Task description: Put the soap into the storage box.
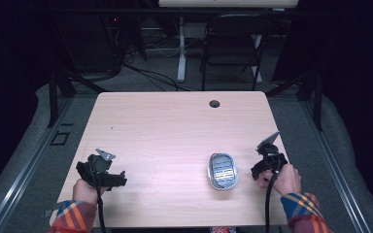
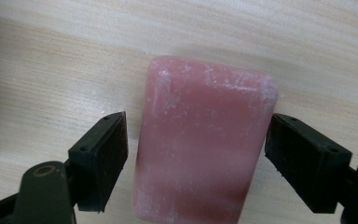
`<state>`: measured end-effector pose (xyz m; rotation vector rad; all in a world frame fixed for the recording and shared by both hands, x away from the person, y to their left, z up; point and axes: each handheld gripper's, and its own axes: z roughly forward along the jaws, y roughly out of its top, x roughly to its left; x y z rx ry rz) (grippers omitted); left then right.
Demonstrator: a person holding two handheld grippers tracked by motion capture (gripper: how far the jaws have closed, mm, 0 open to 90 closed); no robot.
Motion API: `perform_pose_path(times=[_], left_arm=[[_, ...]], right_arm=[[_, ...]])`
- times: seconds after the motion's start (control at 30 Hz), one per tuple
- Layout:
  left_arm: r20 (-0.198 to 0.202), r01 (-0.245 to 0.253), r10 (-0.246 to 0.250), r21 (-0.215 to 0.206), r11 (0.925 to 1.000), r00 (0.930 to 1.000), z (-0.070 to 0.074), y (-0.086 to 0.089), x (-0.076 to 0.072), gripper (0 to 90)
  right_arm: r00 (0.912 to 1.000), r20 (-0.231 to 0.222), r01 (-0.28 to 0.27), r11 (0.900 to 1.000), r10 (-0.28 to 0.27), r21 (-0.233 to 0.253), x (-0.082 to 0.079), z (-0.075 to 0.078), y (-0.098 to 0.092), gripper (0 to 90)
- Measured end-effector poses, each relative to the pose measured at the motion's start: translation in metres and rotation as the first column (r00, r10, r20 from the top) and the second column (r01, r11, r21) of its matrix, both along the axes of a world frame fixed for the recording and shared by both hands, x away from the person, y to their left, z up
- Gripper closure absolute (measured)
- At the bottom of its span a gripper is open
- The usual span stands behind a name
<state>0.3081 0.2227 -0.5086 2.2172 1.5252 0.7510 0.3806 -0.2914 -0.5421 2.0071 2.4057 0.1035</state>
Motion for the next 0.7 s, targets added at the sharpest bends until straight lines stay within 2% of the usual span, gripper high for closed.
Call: perform_pose_path(times=[0.27,0.37,0.5,0.53,0.7], left_arm=[[0.0,-0.001,0.001,-0.003,1.0,1.0,-0.0002,-0.0002,0.0,0.2],[0.0,-0.001,0.001,-0.001,1.0,1.0,-0.0001,-0.0002,0.0001,0.2],[0.0,-0.001,0.001,-0.001,1.0,1.0,-0.0001,-0.0002,0.0,0.2],[0.001,0.0,0.0,-0.001,1.0,1.0,0.0,-0.0001,0.0001,0.2],[0.0,-0.001,0.001,-0.002,1.0,1.0,-0.0001,-0.0001,0.0001,0.2]], right_arm=[[0.9995,-0.025,-0.022,0.999,0.021,-0.028,0.001,-0.0006,0.0009,24.0],[1.0,-0.002,-0.001,1.0,0.001,-0.01,0.0,-0.0028,0.0011,25.3],[0.9992,-0.033,-0.023,0.999,0.022,-0.035,0.0015,-0.0012,0.0007,27.3],[0.9997,-0.021,-0.014,0.999,0.014,-0.032,0.0011,-0.002,0.0013,29.0],[0.9998,-0.02,-0.01,0.999,0.009,-0.03,0.0012,-0.0027,0.0019,30.8]])
